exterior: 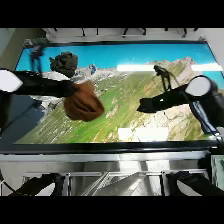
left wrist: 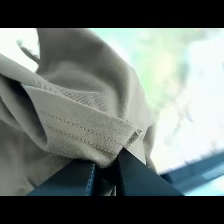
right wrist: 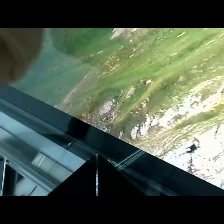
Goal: Fold the shirts.
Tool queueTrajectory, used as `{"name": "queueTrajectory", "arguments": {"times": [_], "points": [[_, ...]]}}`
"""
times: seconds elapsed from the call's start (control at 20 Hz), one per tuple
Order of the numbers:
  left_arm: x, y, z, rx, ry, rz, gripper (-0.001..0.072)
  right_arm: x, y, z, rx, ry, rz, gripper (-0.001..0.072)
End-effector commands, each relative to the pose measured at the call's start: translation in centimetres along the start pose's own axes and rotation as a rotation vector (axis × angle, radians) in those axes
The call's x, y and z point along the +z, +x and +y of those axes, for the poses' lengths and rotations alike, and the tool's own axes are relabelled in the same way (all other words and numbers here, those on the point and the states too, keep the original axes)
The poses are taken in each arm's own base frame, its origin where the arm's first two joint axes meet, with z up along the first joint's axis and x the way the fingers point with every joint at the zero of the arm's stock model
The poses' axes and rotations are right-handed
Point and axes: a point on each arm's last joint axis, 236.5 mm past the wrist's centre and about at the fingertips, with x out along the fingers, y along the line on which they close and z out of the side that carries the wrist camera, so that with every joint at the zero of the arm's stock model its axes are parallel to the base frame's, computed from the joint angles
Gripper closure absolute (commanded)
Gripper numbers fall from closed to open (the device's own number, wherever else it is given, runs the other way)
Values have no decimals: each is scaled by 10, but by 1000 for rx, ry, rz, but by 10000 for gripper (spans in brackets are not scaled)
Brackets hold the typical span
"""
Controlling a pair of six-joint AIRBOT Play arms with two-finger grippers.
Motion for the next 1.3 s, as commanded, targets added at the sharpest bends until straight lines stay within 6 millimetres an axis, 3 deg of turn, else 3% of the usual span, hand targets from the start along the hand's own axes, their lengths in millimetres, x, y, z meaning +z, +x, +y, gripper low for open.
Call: {"name": "queueTrajectory", "arguments": {"times": [0.0,0.1,0.25,0.35,0.4,0.45,0.5,0.55,0.65,0.7,0.9,1.05,1.15,1.25], "points": [[-35,76,-90,-124,117,61,694,8,-59,-28,-28,20,-129,684],[-56,120,-122,-152,170,127,694,17,-89,-55,-77,76,-223,684],[-99,161,-138,-148,204,308,667,20,-114,-88,-124,169,-288,684],[-126,163,-136,-126,231,436,21,23,-119,-105,-144,210,-309,683],[-137,157,-131,-112,239,504,2,23,-119,-109,-145,221,-306,673],[-144,148,-121,-92,255,554,2,23,-117,-113,-151,227,-299,521],[-146,138,-110,-64,282,584,2,23,-115,-115,-149,232,-293,204],[-141,127,-93,-6,310,586,2,24,-112,-116,-146,241,-285,35],[-122,109,-63,95,336,513,15,24,-110,-119,-140,254,-278,160],[-118,106,-52,110,322,475,58,23,-108,-120,-139,257,-274,195],[-134,105,-2,63,103,462,58,12,-96,-123,-128,278,-234,196],[-128,121,36,3,-27,398,58,-1,-81,-130,-115,313,-190,196],[-123,138,40,-76,-85,369,58,-13,-65,-129,-101,325,-144,196],[-120,159,23,-207,-138,358,59,-22,-51,-123,-85,316,-96,196]]}}
